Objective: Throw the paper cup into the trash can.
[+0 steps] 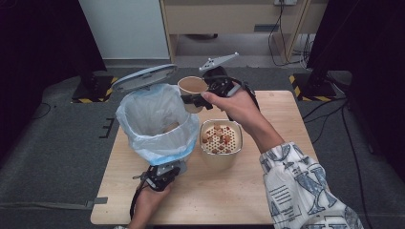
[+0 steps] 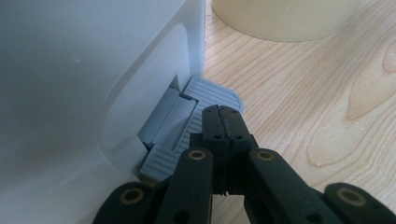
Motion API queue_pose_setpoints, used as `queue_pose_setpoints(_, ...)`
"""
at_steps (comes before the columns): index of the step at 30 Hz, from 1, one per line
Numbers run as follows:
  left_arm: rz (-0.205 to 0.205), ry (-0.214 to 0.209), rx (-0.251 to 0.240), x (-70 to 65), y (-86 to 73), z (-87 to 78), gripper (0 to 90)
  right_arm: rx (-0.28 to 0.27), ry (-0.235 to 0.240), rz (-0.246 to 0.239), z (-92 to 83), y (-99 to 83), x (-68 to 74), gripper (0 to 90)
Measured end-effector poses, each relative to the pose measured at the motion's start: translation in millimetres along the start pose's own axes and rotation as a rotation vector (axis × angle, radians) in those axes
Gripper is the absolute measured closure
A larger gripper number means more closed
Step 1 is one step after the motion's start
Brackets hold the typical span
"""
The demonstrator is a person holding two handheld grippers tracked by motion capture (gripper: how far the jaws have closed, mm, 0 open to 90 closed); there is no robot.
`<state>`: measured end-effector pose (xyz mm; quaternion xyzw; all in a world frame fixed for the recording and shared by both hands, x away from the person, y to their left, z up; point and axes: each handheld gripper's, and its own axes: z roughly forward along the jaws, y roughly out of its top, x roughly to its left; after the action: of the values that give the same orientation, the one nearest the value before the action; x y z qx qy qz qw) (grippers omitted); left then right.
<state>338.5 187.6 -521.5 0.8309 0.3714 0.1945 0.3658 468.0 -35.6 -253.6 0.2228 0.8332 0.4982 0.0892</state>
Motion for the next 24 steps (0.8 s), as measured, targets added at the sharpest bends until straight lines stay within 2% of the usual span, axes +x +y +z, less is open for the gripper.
queue_pose_setpoints(24,0.000,0.001,0.000,-0.1,0.1,0.0,89.2,0.010,0.026,-0.010,21.7,3.6,13.5,33.9)
